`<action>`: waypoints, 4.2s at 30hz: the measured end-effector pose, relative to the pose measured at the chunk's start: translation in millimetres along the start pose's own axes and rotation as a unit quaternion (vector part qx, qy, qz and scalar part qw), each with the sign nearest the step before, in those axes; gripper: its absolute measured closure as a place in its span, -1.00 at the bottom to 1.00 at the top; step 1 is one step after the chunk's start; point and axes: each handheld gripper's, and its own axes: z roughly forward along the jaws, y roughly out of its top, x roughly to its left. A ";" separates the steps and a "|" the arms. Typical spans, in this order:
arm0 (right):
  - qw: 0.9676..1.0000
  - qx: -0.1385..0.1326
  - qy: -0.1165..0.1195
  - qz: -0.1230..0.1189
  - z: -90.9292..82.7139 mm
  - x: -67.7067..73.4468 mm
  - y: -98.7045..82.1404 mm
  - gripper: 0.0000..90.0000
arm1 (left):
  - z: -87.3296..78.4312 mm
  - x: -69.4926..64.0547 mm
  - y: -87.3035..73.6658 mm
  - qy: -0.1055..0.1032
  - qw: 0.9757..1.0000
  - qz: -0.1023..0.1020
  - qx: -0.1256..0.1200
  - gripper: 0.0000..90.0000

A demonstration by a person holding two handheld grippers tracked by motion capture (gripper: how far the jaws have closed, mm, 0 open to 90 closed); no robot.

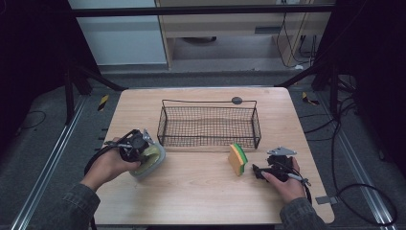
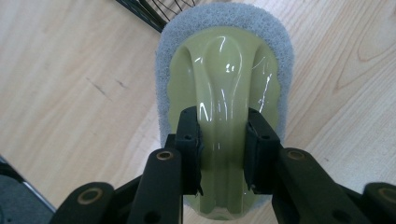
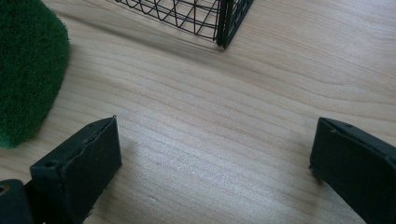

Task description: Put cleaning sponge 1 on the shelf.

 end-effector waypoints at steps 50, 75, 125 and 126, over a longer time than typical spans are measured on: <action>1.000 0.002 -0.006 -0.003 1.7 -6.0 0.8 -0.98 | -53.9 23.8 71.8 0.155 0.978 0.132 -0.042 0.56; 1.000 0.002 -0.003 -0.007 1.1 -6.7 0.2 -0.98 | -36.7 36.9 101.6 0.169 0.967 0.179 -0.071 0.56; 1.000 0.001 -0.024 0.016 -7.5 -25.6 -7.9 -0.98 | -14.1 33.6 129.7 0.147 0.962 0.220 -0.069 0.56; 1.000 0.001 -0.025 0.015 -7.9 -25.8 -8.4 -0.98 | -13.7 33.5 131.0 0.146 0.961 0.222 -0.069 0.56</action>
